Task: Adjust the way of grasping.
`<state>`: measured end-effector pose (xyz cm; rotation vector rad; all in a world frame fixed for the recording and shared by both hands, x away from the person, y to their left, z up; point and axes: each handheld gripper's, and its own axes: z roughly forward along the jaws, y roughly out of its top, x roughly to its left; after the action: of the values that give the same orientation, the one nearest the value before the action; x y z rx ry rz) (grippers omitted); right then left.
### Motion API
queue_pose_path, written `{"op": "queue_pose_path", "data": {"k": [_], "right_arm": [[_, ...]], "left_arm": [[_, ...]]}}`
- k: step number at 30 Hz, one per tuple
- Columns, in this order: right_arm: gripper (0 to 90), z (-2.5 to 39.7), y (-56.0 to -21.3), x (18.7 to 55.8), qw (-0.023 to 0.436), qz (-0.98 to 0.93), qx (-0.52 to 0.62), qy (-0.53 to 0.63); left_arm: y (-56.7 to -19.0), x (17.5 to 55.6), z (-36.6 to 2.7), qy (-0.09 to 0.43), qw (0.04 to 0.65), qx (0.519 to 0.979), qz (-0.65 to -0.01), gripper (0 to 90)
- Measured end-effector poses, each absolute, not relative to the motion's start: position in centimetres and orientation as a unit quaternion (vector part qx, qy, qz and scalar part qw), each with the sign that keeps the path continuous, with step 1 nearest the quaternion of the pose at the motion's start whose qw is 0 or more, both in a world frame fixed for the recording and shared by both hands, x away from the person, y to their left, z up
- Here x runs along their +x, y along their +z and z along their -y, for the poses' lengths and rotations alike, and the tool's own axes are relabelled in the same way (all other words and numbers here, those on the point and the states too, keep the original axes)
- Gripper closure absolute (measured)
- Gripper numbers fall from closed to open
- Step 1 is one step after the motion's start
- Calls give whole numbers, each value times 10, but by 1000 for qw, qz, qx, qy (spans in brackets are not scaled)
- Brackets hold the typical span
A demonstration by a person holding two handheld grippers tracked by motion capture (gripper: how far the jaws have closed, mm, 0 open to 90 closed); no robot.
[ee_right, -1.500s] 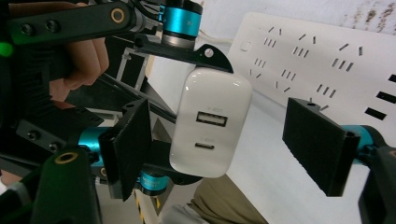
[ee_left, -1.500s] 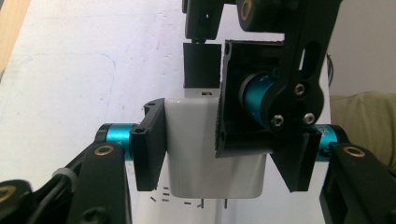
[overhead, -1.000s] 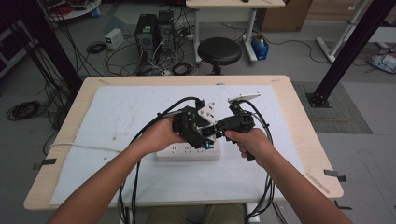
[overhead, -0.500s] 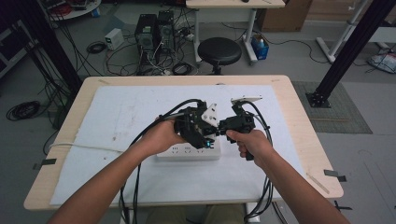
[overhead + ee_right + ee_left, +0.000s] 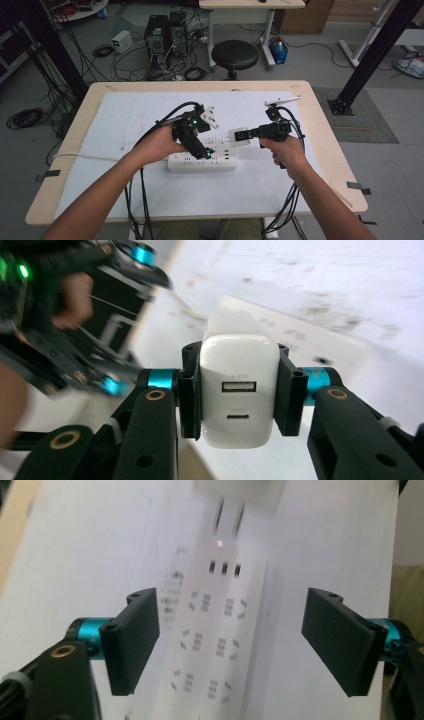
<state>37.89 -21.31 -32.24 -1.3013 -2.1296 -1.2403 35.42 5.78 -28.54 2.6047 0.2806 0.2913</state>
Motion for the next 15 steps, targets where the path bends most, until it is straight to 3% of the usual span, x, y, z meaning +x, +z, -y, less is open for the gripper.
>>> {"op": "queue_pose_path", "data": {"k": [15], "right_arm": [[619,241,-293,369,-49,883,-342,-317]], "left_arm": [[-293,380,-148,100,150,966,-185,180]]}}
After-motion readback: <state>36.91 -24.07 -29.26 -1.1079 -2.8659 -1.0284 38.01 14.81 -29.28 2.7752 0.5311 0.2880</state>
